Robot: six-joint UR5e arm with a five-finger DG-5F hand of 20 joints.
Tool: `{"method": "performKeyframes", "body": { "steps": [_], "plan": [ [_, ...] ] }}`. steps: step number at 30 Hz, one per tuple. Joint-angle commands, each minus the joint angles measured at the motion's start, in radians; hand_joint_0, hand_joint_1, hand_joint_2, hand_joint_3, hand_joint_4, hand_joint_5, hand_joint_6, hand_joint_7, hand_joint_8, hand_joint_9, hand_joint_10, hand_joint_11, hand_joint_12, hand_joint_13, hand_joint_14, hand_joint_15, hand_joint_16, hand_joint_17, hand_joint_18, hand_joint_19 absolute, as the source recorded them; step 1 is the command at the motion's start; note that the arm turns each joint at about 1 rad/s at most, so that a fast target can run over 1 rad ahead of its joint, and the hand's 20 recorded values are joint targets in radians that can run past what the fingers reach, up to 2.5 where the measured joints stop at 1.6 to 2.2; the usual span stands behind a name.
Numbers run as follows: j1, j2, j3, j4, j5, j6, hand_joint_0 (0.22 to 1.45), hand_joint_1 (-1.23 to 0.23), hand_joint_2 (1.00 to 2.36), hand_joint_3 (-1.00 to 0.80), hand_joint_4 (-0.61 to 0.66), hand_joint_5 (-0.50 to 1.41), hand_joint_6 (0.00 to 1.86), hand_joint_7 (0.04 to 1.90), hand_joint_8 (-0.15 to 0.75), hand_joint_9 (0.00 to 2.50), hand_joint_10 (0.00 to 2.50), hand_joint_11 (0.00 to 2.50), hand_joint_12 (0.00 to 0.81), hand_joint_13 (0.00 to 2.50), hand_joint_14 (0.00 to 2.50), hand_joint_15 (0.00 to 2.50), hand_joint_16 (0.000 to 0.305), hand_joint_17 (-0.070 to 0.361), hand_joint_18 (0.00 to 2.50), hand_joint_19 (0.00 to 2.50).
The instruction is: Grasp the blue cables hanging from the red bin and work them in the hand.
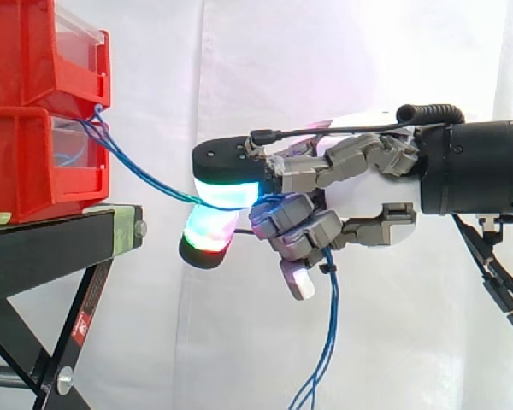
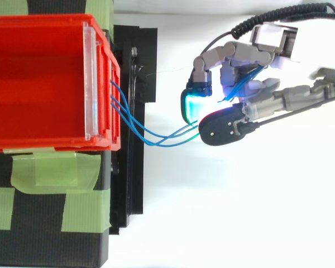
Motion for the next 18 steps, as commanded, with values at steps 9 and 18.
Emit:
{"method": "performKeyframes", "body": {
  "steps": [9, 18],
  "plan": [
    [-0.013, 0.0, 0.0, 0.005, -0.008, 0.0, 1.14, -0.81, 1.02, -0.04, -0.05, -0.25, 0.75, 1.15, 0.38, 0.07, 2.5, 2.5, 0.494, 0.48, 2.5, 2.14, 0.046, 0.104, 0.78, 0.76],
    [-0.028, 0.001, 0.0, 0.014, -0.028, 0.0, 1.17, -0.8, 1.02, 0.14, -0.12, -0.27, 0.73, 1.15, 0.39, 0.0, 2.5, 2.5, 0.481, 0.35, 2.5, 2.11, 0.046, 0.103, 0.63, 0.73]
  ]
}}
